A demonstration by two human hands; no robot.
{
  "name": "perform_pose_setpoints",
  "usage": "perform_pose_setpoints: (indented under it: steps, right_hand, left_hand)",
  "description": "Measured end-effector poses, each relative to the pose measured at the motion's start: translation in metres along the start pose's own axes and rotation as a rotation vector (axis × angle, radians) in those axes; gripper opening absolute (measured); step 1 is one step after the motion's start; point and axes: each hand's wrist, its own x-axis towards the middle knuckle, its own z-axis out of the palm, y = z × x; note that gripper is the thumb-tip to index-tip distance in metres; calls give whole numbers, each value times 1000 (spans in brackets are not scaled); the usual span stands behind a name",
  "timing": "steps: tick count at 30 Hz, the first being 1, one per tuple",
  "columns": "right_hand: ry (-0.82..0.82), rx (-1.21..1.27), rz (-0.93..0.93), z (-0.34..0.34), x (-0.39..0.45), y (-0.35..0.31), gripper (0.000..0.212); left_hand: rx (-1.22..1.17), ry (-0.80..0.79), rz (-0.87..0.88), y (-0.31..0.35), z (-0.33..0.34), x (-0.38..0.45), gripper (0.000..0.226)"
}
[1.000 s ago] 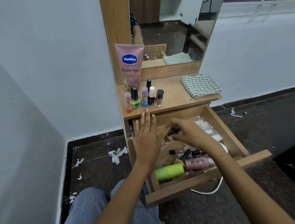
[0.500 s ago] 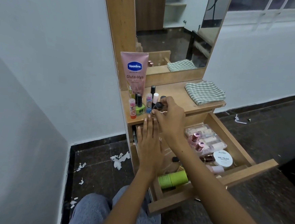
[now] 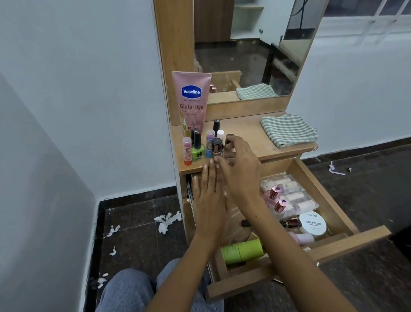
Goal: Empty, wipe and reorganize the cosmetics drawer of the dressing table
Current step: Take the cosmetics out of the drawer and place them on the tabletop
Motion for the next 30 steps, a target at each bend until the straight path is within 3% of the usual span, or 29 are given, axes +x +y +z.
perform_pose_setpoints:
  steps: [6,10,12,15,18,22,26,30]
  right_hand:
    - [-106,-53,-63,-41,-29,36,17]
    - [-160,-112,16,-62,-61,57,21]
    - [-135,-123,29,-65,-69,59,24]
    - [-35,-104,74,-63,-70,59,24]
    - [49,-56,181,-59,-69,60,23]
    - [64,-24,221,-59,-68,61,25]
    - [30,-26,197,-60,-68,58,26]
    - [74,18,152,-60,-67,58,23]
  left_hand:
    - [-123,113,44,5,-11,-6,54]
    - [-193,187,245,7,-18,-9,33]
    - [-185,99,403,6,-14,-8,19]
    - [-124,-191,544,10,-11,-6,16]
    - [8,-421,518,25,-8,-4,29]
    - [109,-501,500,40,1,1,26]
    - [42,-417,453,40,4,3,31]
    - [-35,-276,325,26,-15,6,6]
